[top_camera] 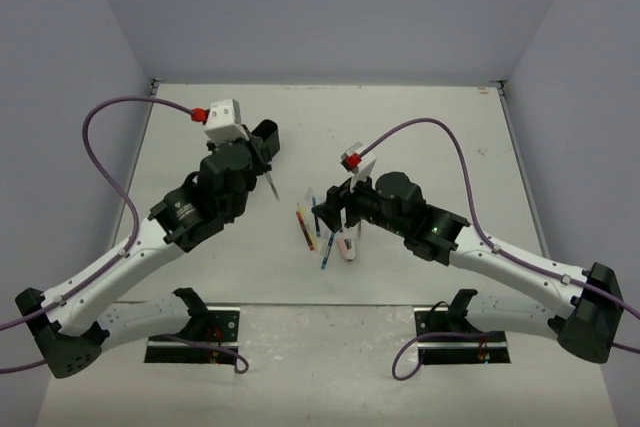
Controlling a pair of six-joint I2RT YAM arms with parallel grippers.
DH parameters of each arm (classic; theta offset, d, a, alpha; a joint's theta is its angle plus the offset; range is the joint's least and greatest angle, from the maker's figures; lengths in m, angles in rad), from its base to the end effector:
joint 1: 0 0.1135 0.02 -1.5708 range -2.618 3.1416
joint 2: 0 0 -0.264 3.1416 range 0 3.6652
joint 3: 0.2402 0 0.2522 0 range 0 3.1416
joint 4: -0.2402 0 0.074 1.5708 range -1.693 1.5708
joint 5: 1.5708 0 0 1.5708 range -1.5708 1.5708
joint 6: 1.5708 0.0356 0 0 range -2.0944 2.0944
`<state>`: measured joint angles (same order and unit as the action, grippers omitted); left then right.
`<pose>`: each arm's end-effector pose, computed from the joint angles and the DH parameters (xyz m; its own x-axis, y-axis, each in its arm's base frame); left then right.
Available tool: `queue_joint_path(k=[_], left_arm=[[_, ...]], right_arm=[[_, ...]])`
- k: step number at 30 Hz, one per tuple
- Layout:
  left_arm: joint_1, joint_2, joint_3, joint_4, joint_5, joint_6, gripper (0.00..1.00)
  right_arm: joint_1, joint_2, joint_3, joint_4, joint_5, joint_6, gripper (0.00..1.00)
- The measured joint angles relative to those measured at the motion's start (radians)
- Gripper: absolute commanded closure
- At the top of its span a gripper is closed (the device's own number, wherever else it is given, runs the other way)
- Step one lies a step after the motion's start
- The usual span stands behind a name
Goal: Sort the stationery into containers
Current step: Place the pen in the storage box.
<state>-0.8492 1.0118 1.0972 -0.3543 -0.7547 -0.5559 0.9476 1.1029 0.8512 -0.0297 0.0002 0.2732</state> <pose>0.1605 -0.1455 0.3914 -0.2074 -0.3462 -0.9149 0.0014 0.9352 -0.3541 0.1508 0.2098 0.3158 -0.3751 -0.0596 -0.9251 -0.7381 0.6230 0.2592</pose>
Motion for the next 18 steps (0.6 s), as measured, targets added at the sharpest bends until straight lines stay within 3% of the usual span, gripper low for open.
queue_joint_path(k=[3,7,18], left_arm=[[0.160,0.083,0.017,0.018,-0.084,0.003,1.00],[0.321,0.170,-0.031,0.174,-0.152,0.083,1.00],[0.463,0.346,-0.183,0.656,-0.160,0.304,1.00]], right_arm=[[-0.020,-0.042,-0.070,0.009,0.079,0.007,0.33],[-0.040,-0.110,-0.139,0.015,0.145,0.007,0.33],[-0.045,-0.135,-0.156,0.049,0.177,0.006,0.33]])
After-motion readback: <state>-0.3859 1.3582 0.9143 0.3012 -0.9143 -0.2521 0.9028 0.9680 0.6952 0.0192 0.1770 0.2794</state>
